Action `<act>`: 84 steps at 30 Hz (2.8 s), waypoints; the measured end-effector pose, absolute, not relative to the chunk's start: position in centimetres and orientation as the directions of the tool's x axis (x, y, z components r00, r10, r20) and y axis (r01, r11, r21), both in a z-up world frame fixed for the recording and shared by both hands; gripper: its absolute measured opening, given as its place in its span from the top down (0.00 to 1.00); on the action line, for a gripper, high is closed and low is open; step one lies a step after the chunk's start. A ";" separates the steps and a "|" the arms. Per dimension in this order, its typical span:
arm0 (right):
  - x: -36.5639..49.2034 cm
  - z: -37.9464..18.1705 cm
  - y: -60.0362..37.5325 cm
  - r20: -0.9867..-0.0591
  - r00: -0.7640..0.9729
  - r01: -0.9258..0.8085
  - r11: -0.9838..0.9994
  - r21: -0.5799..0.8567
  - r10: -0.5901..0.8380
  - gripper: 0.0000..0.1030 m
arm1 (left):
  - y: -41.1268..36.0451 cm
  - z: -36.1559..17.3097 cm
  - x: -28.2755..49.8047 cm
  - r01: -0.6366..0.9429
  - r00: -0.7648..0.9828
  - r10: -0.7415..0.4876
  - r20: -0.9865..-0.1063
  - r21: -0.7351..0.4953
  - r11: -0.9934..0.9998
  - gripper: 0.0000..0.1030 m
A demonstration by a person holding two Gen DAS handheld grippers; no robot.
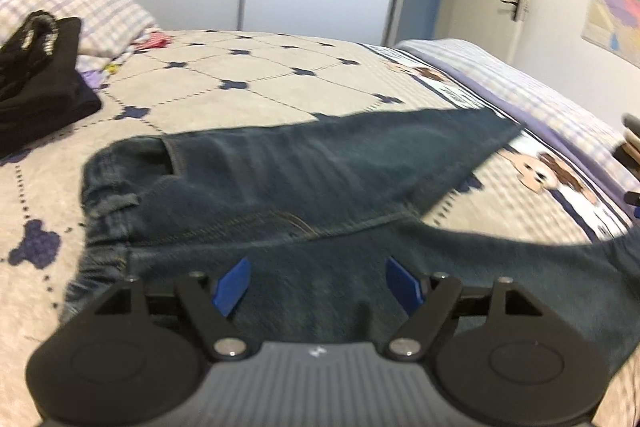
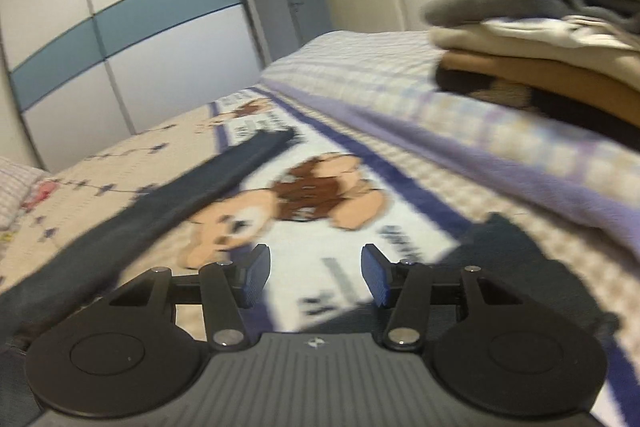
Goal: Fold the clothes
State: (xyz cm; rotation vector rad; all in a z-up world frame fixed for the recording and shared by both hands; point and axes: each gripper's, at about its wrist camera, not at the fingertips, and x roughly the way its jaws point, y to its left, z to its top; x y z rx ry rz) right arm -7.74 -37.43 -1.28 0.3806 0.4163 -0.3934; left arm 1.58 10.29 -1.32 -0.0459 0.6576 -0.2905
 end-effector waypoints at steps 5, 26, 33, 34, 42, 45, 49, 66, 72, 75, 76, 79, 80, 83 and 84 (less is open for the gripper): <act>-4.9 2.1 -34.4 -0.408 0.890 0.335 0.898 0.285 -0.203 0.44 | 11.4 -0.6 3.8 0.116 0.748 -0.170 -0.642 -0.127 0.985 0.24; 8.3 6.5 -18.6 -0.433 0.874 -0.185 0.975 0.123 0.220 0.40 | 17.4 -1.2 11.5 -0.111 0.743 -0.186 -0.643 -0.393 0.913 0.36; 9.7 3.6 -15.7 -0.492 0.827 -0.247 0.962 0.117 0.273 0.40 | 18.9 -2.9 13.5 -0.115 0.739 -0.208 -0.641 -0.425 0.898 0.60; 9.8 3.2 -15.6 -0.500 0.821 -0.247 0.961 0.126 0.277 0.40 | 19.2 -3.1 13.7 -0.112 0.738 -0.218 -0.638 -0.435 0.893 0.62; 8.6 0.8 -16.4 -0.537 0.796 -0.207 0.959 0.191 0.279 0.40 | 18.8 -3.5 14.3 -0.061 0.756 -0.238 -0.610 -0.427 0.902 0.65; 7.1 0.2 -17.2 -0.548 0.788 -0.186 0.957 0.223 0.281 0.40 | 18.3 -4.1 14.5 -0.062 0.757 -0.234 -0.610 -0.424 0.903 0.63; 5.1 -0.8 -18.3 -0.554 0.786 -0.158 0.956 0.249 0.274 0.40 | 18.0 -3.7 14.2 -0.021 0.779 -0.270 -0.566 -0.453 0.891 0.80; 0.6 3.4 -18.5 -0.496 0.850 -0.063 0.970 0.234 0.175 0.40 | 15.9 -1.7 12.2 -0.081 0.789 -0.131 -0.601 -0.313 0.946 0.37; -2.9 7.0 -16.8 -0.466 0.871 -0.078 0.981 0.180 0.155 0.39 | 15.1 -0.9 9.4 -0.066 0.750 -0.152 -0.644 -0.302 0.951 0.28; -4.8 8.8 -15.8 -0.438 0.887 -0.078 0.984 0.163 0.143 0.37 | 14.9 -0.8 7.8 -0.065 0.732 -0.162 -0.662 -0.304 0.950 0.27; -5.4 9.4 -15.4 -0.430 0.891 -0.076 0.983 0.170 0.143 0.36 | 14.9 -0.8 7.2 -0.063 0.728 -0.169 -0.665 -0.310 0.949 0.27; -6.7 10.9 -14.6 -0.414 0.897 -0.070 0.975 0.212 0.155 0.35 | 15.3 -0.6 6.0 -0.062 0.727 -0.185 -0.661 -0.332 0.941 0.27; -7.0 11.3 -14.3 -0.411 0.898 -0.068 0.972 0.225 0.158 0.35 | 15.5 -0.4 5.7 -0.061 0.730 -0.188 -0.657 -0.336 0.940 0.27; -7.4 12.5 -13.3 -0.405 0.901 -0.056 0.967 0.249 0.156 0.35 | 15.9 -0.2 4.8 -0.060 0.737 -0.183 -0.651 -0.333 0.941 0.27; -7.3 12.8 -13.1 -0.406 0.900 -0.050 0.964 0.261 0.157 0.34 | 16.1 -0.2 4.5 -0.061 0.738 -0.176 -0.652 -0.324 0.944 0.27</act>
